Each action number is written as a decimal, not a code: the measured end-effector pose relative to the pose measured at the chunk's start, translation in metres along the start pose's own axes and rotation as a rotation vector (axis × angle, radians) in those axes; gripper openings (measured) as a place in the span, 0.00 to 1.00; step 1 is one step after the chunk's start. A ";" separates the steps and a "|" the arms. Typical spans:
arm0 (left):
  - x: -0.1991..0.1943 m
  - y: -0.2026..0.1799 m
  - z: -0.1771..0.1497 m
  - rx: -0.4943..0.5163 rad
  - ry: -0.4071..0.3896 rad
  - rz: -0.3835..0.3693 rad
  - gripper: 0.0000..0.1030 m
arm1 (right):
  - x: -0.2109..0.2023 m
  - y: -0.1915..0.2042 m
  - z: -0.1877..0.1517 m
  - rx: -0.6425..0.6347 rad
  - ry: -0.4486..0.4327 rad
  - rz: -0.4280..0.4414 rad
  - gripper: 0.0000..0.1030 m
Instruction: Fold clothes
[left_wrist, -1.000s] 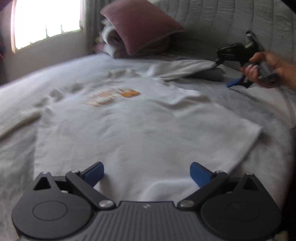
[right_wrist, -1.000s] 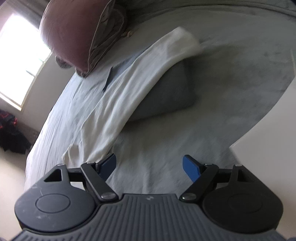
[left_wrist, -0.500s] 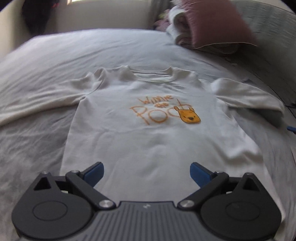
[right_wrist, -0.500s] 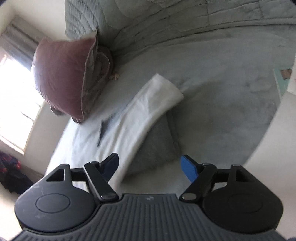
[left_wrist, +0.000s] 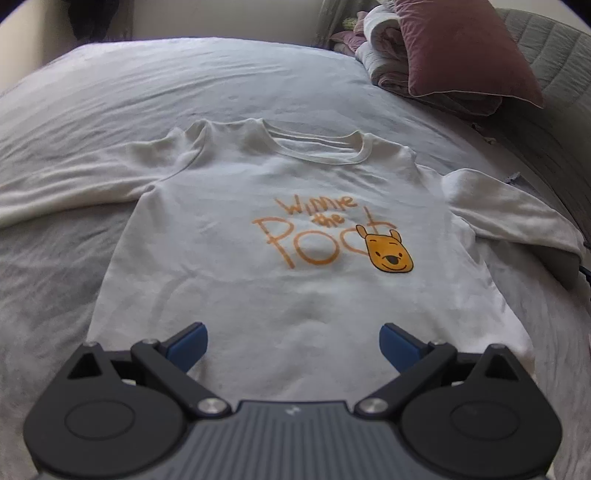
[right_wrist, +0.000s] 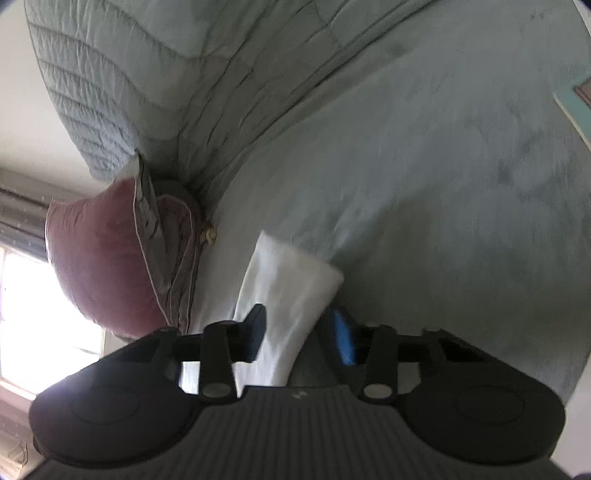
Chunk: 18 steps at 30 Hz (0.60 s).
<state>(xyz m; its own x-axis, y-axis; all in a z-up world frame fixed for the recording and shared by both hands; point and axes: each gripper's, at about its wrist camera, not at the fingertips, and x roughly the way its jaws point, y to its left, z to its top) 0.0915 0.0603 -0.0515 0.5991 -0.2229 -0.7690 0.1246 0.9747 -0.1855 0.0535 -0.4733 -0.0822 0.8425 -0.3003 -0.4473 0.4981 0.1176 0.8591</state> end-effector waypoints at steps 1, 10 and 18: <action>0.001 0.001 0.000 -0.008 0.002 -0.004 0.97 | 0.002 0.001 0.001 -0.003 0.009 0.006 0.37; 0.000 0.005 0.000 -0.036 0.005 -0.010 0.97 | 0.008 0.004 0.003 -0.032 0.005 0.012 0.13; -0.005 0.012 0.005 -0.070 -0.010 -0.012 0.97 | -0.014 0.053 -0.008 -0.174 -0.030 0.109 0.08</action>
<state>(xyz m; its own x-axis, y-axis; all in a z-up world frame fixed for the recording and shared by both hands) 0.0939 0.0733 -0.0471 0.6057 -0.2345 -0.7604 0.0767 0.9684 -0.2375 0.0697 -0.4548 -0.0323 0.8882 -0.3043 -0.3444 0.4345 0.3121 0.8449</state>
